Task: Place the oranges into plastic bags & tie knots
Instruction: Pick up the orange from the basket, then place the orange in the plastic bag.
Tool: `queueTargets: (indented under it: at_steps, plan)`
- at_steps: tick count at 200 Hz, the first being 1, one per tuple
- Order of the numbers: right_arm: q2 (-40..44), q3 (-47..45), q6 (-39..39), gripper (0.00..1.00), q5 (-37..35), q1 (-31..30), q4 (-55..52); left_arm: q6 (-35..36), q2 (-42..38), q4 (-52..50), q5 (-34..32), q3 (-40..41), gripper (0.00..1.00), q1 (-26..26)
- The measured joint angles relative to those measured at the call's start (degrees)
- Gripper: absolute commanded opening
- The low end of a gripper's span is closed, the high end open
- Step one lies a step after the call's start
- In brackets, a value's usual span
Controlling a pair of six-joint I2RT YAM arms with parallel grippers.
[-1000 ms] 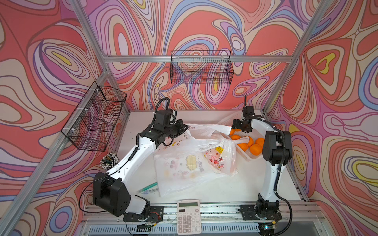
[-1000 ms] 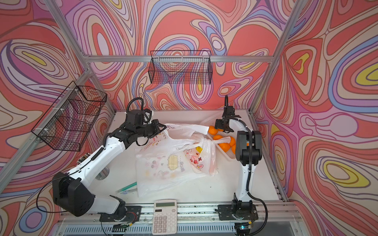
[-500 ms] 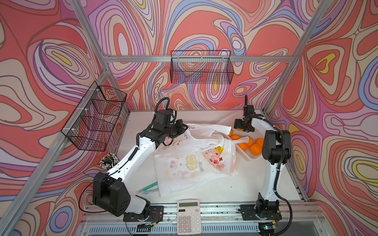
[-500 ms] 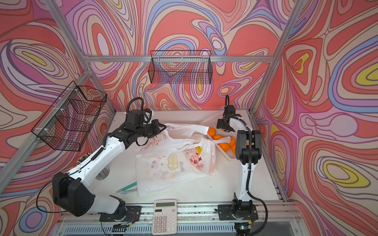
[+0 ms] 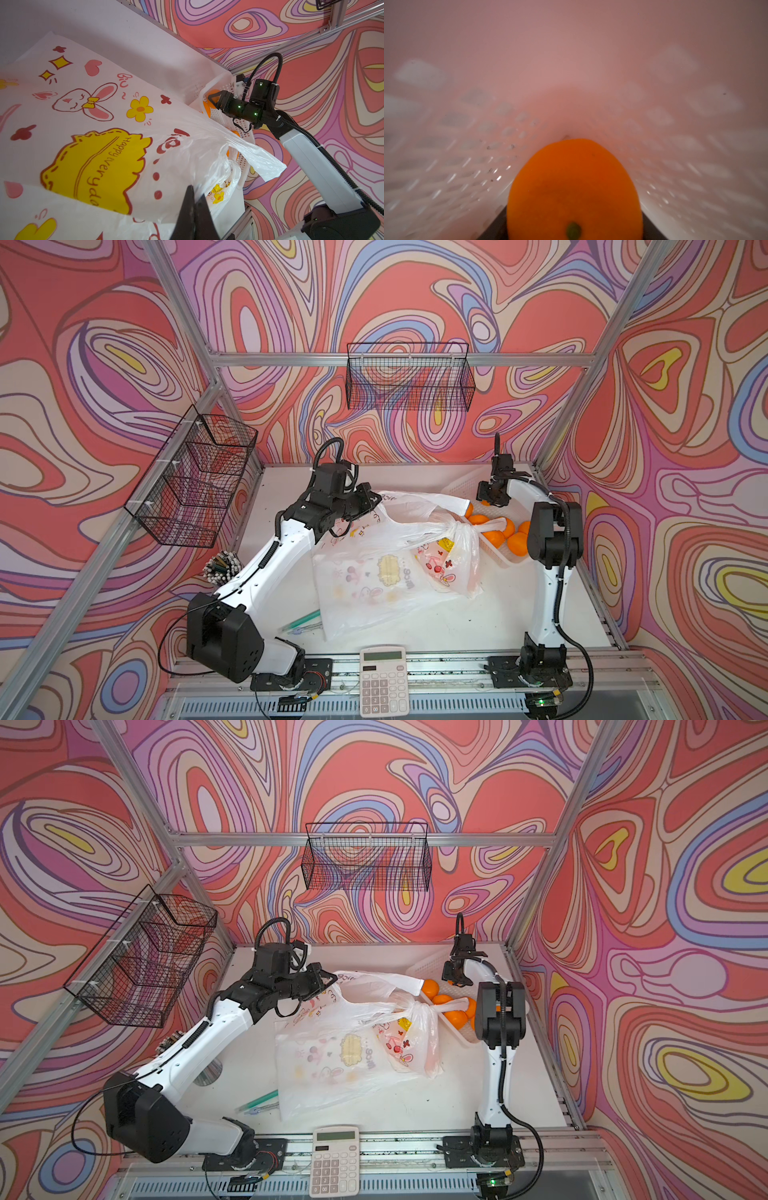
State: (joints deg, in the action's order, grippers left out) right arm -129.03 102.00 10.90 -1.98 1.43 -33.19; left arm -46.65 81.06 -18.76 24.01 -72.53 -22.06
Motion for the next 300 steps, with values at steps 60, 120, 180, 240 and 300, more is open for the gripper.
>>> queueTargets:
  at_steps: [60, 120, 180, 240, 300]
  plan:
    - [21.8, -15.0, -0.5, 0.54, 4.0, 0.0, 3.2, 0.1, 0.0, -0.3, 0.4, 0.0, 0.00, 0.0]
    - [54.9, -36.9, 6.2, 0.53, 15.0, -9.1, 9.8, 0.1, -0.1, -0.2, 0.6, 1.0, 0.00, 0.0]
    - [67.5, -54.5, 19.3, 0.52, 18.0, -23.5, 13.8, -0.1, -0.1, 0.7, 1.5, 1.4, 0.00, 0.0]
    - [61.0, -50.8, 23.7, 0.52, 17.9, -32.9, 22.5, -0.1, -0.1, 1.5, 2.9, 2.1, 0.00, 0.0]
    - [45.6, -38.8, 23.6, 0.69, 15.5, -38.4, 30.2, -0.6, -0.1, 1.9, 4.2, 2.3, 0.00, 0.0]
